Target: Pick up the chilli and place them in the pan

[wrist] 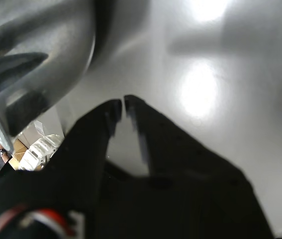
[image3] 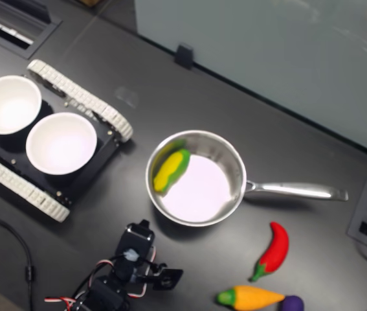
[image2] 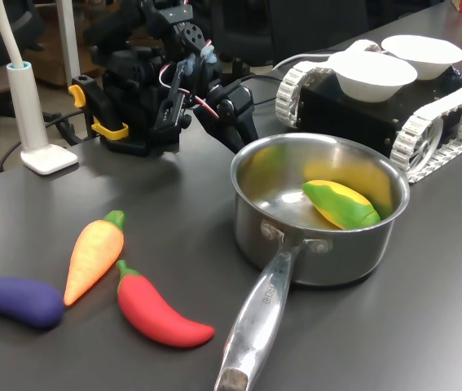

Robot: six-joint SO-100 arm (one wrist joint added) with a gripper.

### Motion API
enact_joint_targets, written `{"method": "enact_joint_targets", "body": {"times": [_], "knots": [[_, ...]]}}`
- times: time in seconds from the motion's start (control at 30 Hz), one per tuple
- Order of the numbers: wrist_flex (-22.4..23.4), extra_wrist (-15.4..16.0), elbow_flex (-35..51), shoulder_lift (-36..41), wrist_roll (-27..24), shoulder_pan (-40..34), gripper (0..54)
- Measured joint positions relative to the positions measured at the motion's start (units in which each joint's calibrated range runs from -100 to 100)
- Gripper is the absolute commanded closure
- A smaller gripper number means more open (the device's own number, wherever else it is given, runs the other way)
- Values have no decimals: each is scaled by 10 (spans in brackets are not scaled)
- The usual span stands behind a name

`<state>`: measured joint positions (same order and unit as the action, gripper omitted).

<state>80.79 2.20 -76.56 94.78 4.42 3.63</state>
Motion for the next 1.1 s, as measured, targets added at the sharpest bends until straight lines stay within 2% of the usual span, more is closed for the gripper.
{"method": "enact_joint_targets", "body": {"times": [0.07,0.13,0.3,1.1], "knots": [[0,-3,0,0,-1,-1,536],[0,-32,0,0,-3,-32,536],[0,-55,0,0,-6,-59,536],[0,-56,0,0,-2,-80,536]]}}
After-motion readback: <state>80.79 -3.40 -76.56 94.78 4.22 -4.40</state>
